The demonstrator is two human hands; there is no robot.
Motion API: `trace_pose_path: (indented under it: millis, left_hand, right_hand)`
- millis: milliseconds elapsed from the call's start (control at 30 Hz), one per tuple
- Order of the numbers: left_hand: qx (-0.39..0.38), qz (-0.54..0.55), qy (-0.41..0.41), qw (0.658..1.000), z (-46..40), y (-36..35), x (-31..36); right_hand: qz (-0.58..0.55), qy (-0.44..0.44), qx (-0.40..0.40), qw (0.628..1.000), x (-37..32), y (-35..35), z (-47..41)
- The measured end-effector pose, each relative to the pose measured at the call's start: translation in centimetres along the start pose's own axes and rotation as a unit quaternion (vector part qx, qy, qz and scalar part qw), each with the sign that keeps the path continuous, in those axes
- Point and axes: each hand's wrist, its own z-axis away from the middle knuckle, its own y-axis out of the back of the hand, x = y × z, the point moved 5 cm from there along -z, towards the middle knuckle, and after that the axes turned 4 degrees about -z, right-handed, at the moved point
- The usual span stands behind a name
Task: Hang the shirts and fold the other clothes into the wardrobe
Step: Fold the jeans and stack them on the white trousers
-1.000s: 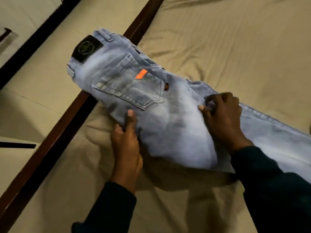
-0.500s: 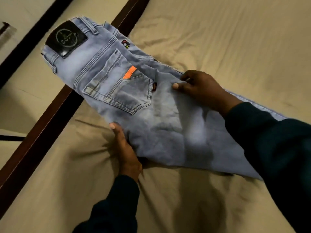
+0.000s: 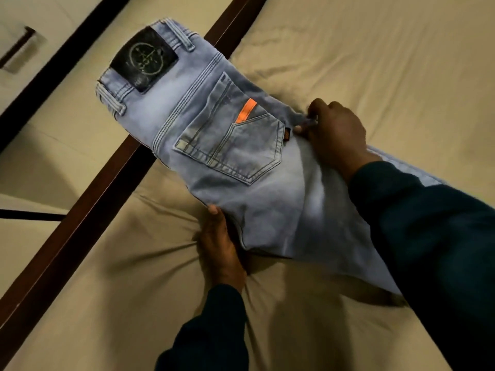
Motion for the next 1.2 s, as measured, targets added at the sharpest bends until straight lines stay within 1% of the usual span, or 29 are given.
trace_pose_path:
  millis: [67, 100, 167, 200, 233, 267, 300, 333, 367, 400, 433, 467, 533, 567, 633, 667, 733, 767, 800, 867, 900, 933, 967, 1000, 1033, 1100, 1133, 1167, 1200]
  left_hand:
    - [0.028, -0.068, -0.034, 0.997, 0.2, 0.2, 0.3]
    - [0.033, -0.102, -0.047, 0.993, 0.4, 0.3, 0.5]
    - [0.039, -0.135, -0.051, 0.989, 0.6, 0.4, 0.9]
    - [0.043, -0.132, -0.044, 0.989, 0.6, 0.4, 1.1]
    - [0.035, -0.104, -0.020, 0.994, 0.8, 0.1, 1.4]
    - [0.007, -0.044, 0.014, 0.999, 1.2, -0.5, 1.7]
    - [-0.030, 0.032, 0.052, 0.998, 2.2, -1.3, 1.9]
    - [-0.049, 0.095, 0.083, 0.991, 3.5, -2.0, 2.2]
    - [-0.058, 0.132, 0.103, 0.984, 4.9, -2.6, 2.2]
    - [-0.068, 0.160, 0.108, 0.979, 6.5, -3.0, 2.2]
    - [-0.094, 0.198, 0.106, 0.970, 7.9, -3.4, 2.1]
    - [-0.123, 0.231, 0.103, 0.959, 9.2, -3.8, 1.7]
    - [-0.161, 0.270, 0.113, 0.942, 10.8, -4.4, 0.2]
    - [-0.180, 0.276, 0.127, 0.936, 11.7, -4.7, -0.6]
    - [-0.192, 0.250, 0.166, 0.934, 13.4, -5.0, -2.4]
    - [-0.193, 0.234, 0.183, 0.935, 14.0, -5.3, -2.7]
    - [-0.197, 0.221, 0.205, 0.933, 14.2, -5.7, -2.5]
    - [-0.195, 0.231, 0.201, 0.932, 13.9, -5.8, -1.9]
    - [-0.178, 0.243, 0.193, 0.934, 13.6, -5.8, -1.3]
    - [-0.144, 0.261, 0.186, 0.936, 13.9, -5.7, -1.2]
    - [-0.140, 0.238, 0.196, 0.941, 15.3, -5.8, -1.7]
    - [-0.156, 0.224, 0.219, 0.937, 17.0, -6.0, -2.7]
    - [-0.181, 0.210, 0.252, 0.927, 18.9, -6.3, -4.0]
    - [-0.216, 0.202, 0.285, 0.912, 20.6, -6.5, -5.0]
    - [-0.240, 0.201, 0.300, 0.901, 21.6, -6.5, -6.0]
    - [-0.252, 0.210, 0.280, 0.902, 22.8, -6.7, -6.4]
    - [-0.250, 0.222, 0.271, 0.903, 23.2, -6.9, -6.4]
    - [-0.251, 0.236, 0.277, 0.897, 23.7, -7.1, -6.6]
    - [-0.255, 0.234, 0.278, 0.896, 24.4, -7.3, -6.8]
  right_hand:
    - [0.032, 0.016, 0.060, 0.998, -0.5, 0.7, 1.3]
    - [0.026, 0.008, 0.090, 0.996, -0.3, 1.1, 2.4]
    - [-0.008, -0.036, 0.125, 0.992, 1.4, 2.1, 5.4]
    - [-0.029, -0.059, 0.120, 0.991, 2.5, 2.5, 6.9]
    - [-0.055, -0.076, 0.101, 0.990, 3.5, 2.7, 8.5]
    - [-0.069, -0.083, 0.080, 0.991, 4.4, 2.6, 9.6]
    - [-0.059, -0.078, 0.069, 0.993, 4.9, 2.7, 10.3]
    - [-0.029, -0.064, 0.060, 0.996, 5.2, 2.9, 10.3]
    - [-0.009, -0.053, 0.051, 0.997, 5.3, 3.2, 10.0]
    - [-0.016, -0.045, 0.032, 0.998, 5.3, 3.8, 9.7]
    - [-0.059, -0.040, 0.004, 0.997, 5.1, 4.5, 9.4]
    - [-0.130, -0.039, -0.017, 0.991, 5.2, 5.6, 9.1]
    - [-0.278, -0.063, -0.037, 0.958, 5.9, 7.7, 8.8]
    - [-0.303, -0.087, -0.072, 0.946, 6.7, 8.2, 9.2]
    - [-0.220, -0.130, -0.194, 0.947, 8.9, 8.0, 10.9]
    - [-0.174, -0.155, -0.242, 0.942, 10.3, 7.8, 12.1]
    - [-0.130, -0.189, -0.271, 0.935, 12.6, 8.6, 14.4]
    - [-0.144, -0.189, -0.285, 0.928, 13.1, 9.2, 15.3]
    - [-0.177, -0.184, -0.316, 0.914, 13.4, 9.8, 16.5]
    - [-0.295, -0.156, -0.410, 0.849, 12.6, 10.4, 18.8]
    - [-0.327, -0.135, -0.444, 0.824, 12.6, 10.7, 19.9]
    - [-0.330, -0.113, -0.474, 0.808, 12.5, 10.8, 21.1]
    - [-0.315, -0.099, -0.494, 0.805, 12.6, 10.9, 22.2]
    - [-0.296, -0.090, -0.500, 0.809, 13.0, 10.8, 23.2]
    - [-0.285, -0.078, -0.487, 0.822, 13.8, 10.6, 23.7]
    - [-0.309, -0.074, -0.412, 0.854, 15.0, 11.8, 23.9]
    - [-0.354, -0.096, -0.368, 0.855, 15.7, 12.7, 23.8]
    - [-0.404, -0.124, -0.336, 0.841, 16.5, 13.4, 23.6]
    - [-0.442, -0.147, -0.327, 0.822, 17.2, 13.8, 23.7]
